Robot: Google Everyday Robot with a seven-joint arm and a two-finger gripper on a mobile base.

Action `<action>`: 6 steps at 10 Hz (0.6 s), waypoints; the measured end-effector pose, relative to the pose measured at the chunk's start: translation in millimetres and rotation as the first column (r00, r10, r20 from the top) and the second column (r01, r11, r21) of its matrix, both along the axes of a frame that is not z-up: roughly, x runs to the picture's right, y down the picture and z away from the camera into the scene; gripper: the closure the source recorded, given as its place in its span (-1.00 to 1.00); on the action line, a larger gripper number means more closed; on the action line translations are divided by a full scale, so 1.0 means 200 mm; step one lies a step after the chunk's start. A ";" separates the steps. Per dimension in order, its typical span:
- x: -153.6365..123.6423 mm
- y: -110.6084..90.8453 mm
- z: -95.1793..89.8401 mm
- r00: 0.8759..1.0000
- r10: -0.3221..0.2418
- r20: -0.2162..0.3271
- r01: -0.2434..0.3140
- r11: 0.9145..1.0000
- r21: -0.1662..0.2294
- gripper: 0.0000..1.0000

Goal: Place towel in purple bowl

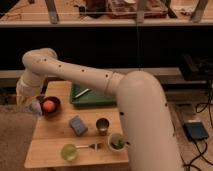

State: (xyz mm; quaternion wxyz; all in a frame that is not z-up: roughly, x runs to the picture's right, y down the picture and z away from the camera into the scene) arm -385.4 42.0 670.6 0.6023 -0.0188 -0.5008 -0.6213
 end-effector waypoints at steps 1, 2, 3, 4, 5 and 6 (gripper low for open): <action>0.00 -0.04 0.04 1.000 0.008 -0.004 -0.008 1.000 -0.005 1.00; 0.03 -0.07 0.08 1.000 0.015 -0.008 -0.015 1.000 -0.007 1.00; 0.09 -0.12 0.13 1.000 0.023 -0.015 -0.023 1.000 -0.011 1.00; 0.16 -0.15 0.18 0.999 0.030 -0.021 -0.030 0.999 -0.013 1.00; 0.22 -0.17 0.21 0.999 0.036 -0.027 -0.036 0.999 -0.014 1.00; 0.27 -0.18 0.24 0.999 0.037 -0.034 -0.038 0.999 -0.015 0.93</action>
